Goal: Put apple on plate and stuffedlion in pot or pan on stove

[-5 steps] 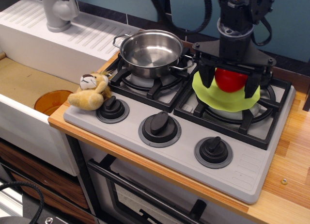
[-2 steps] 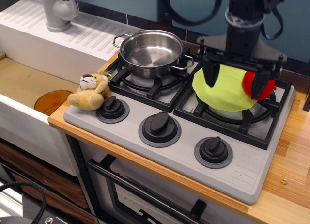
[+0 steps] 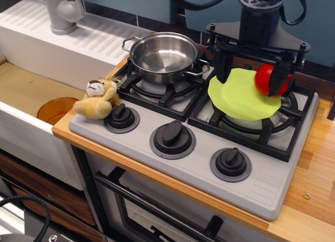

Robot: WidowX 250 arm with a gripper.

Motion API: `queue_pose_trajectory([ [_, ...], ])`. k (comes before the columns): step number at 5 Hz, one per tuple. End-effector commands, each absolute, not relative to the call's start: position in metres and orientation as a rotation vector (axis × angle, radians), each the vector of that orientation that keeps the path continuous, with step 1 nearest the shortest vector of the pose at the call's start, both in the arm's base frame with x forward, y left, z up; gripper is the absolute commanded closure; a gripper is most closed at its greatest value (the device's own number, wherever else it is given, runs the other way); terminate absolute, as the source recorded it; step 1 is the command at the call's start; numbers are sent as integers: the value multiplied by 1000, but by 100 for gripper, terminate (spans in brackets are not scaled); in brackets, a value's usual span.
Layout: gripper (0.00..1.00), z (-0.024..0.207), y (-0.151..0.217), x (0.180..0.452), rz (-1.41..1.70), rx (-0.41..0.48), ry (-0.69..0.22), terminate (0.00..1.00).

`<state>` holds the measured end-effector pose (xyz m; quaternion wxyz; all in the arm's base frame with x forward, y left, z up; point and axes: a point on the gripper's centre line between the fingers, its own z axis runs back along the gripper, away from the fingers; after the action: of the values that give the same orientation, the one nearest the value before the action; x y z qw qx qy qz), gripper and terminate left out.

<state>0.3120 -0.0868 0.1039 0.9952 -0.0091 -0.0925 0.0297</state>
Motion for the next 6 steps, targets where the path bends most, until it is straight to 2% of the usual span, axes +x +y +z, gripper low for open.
queue_pose_trajectory([
  [1, 0, 126, -91, 321, 57, -36, -253, 0],
  [4, 0, 126, -91, 321, 57, -36, -253, 0],
  [6, 0, 128, -43, 310, 105, 197, -302, 0],
])
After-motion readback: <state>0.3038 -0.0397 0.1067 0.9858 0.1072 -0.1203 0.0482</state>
